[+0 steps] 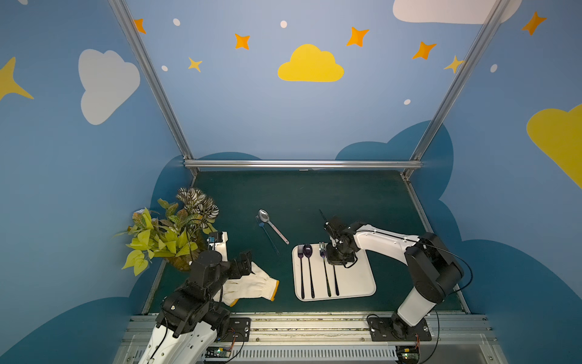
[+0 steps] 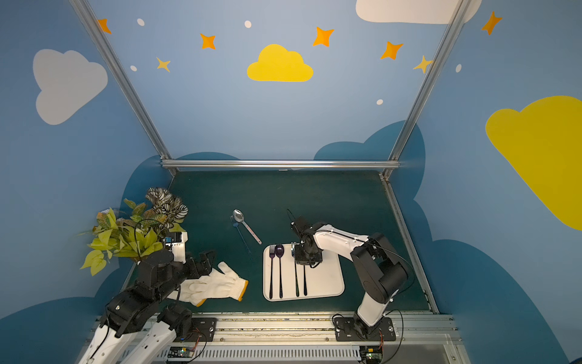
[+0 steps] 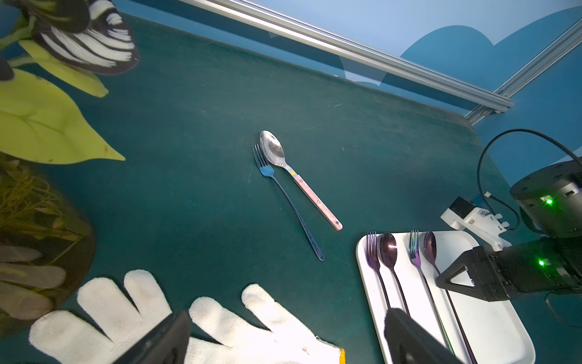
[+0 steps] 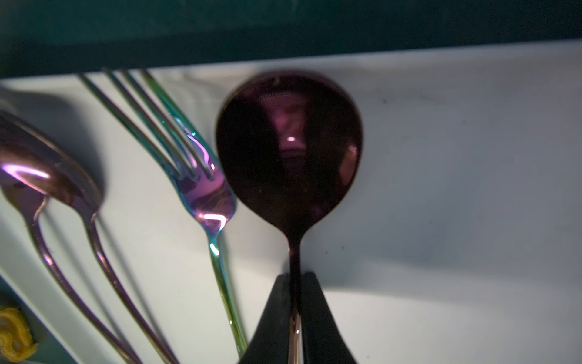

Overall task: Set the spoon and fork side by side
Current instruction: Place the spoon on the tray.

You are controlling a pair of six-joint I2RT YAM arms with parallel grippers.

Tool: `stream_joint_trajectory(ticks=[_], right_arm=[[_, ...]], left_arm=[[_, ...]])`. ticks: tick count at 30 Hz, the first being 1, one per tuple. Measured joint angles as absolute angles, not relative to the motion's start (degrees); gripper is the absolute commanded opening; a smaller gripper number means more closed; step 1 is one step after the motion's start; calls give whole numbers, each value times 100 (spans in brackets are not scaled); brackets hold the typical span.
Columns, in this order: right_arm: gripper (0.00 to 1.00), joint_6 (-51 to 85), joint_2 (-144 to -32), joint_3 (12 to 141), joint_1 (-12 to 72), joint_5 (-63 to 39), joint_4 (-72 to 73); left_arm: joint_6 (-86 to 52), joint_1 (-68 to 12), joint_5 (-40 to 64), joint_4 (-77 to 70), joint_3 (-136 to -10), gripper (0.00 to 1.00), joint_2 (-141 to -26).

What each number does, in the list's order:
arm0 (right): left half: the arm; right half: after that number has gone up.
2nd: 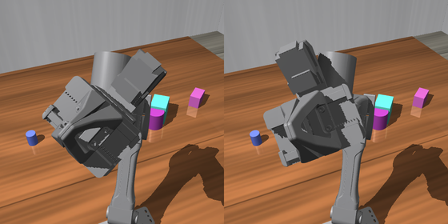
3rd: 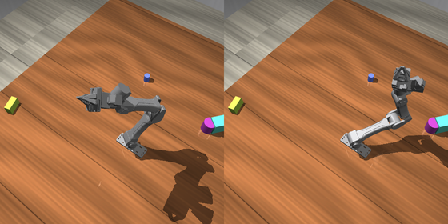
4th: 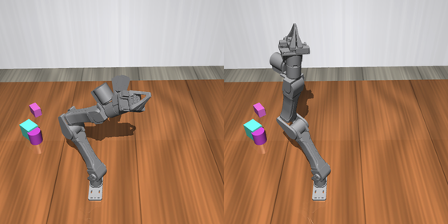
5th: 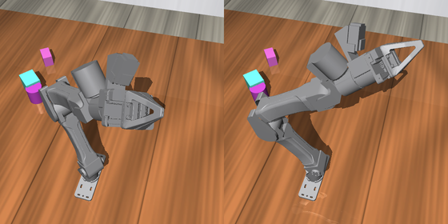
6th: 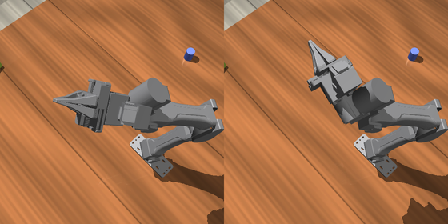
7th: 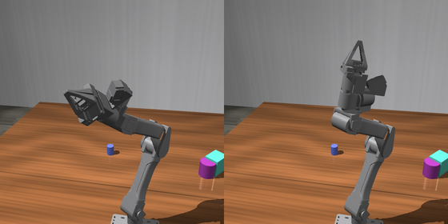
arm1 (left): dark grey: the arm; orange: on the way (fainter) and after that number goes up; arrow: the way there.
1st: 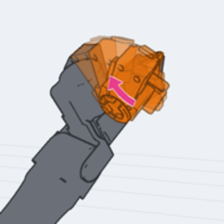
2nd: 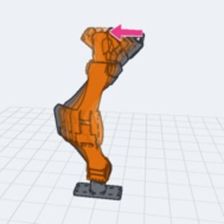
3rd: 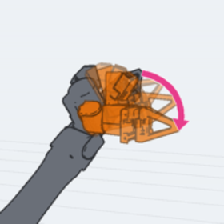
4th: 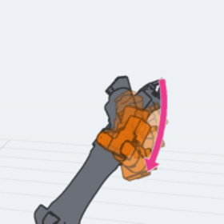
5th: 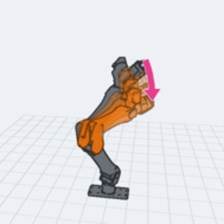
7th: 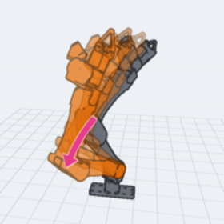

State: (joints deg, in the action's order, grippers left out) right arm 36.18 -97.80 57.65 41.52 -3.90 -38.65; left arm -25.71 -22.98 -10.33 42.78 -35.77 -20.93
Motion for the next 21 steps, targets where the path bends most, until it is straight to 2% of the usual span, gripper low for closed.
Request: stream_joint_trajectory(ticks=[13,18,21], right_arm=[[21,3562,-9839,5907,4211,-274,-3948],[32,3461,-9738,6036,4309,-47,-4327],[43,3391,-9391,6176,4401,158,-4637]], left_arm=[[-2571,-2298,-1033,4278,-3575,100,-2095],[-2569,-2298,-1033,4278,-3575,100,-2099],[-2569,-2298,-1033,4276,-3575,100,-2106]])
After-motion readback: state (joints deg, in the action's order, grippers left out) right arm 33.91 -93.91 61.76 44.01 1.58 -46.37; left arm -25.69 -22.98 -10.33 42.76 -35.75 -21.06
